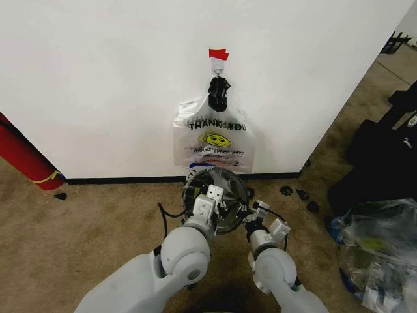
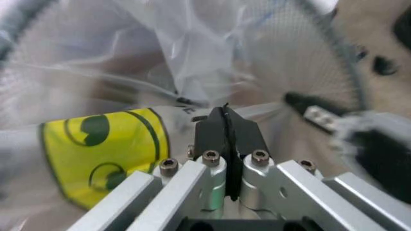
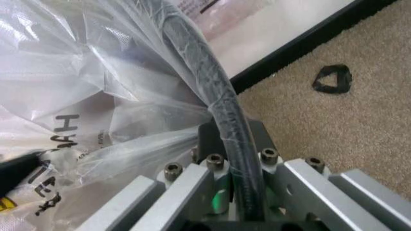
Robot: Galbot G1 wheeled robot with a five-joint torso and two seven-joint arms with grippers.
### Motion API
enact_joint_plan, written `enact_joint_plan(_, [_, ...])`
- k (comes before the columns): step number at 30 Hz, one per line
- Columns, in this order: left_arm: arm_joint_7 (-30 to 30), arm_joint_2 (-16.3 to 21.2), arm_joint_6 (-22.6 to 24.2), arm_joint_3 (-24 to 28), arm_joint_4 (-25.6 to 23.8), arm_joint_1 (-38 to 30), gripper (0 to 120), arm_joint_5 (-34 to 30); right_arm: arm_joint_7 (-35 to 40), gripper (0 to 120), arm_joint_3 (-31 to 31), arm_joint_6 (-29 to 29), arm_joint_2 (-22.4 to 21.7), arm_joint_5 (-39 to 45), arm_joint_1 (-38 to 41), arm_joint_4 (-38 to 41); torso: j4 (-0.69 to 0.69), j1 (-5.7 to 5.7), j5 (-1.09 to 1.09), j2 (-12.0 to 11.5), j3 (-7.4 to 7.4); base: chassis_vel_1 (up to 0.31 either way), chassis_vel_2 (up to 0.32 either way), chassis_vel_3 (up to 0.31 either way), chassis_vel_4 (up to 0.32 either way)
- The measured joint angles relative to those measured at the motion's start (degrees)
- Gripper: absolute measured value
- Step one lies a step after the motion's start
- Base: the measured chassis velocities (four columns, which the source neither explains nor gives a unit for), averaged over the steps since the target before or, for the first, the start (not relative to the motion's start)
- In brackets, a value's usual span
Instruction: Pick up the garbage bag from the wall and place it over the trash bin.
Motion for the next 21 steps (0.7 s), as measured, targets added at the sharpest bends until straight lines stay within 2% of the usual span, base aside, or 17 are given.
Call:
enact_joint_plan(10, [-0.5,0.0,-0.1,2.5,6.7,-3.4,0,4.4,-0.7,0,0.1,1.0,-0.9,-0.9,-2.0,1.9,0.01,0.00,0.01,0.0,0.00,0.000,0.000,0.000,0.000])
enact_joint_plan(21, [-1.2,-3.5,-0.2,5.5,16.3,-7.5,0,8.3,-1.4,0,-0.8,1.5,-0.7,-2.3,-3.9,3.6,0.00,0.00,0.00,0.0,0.00,0.000,0.000,0.000,0.000])
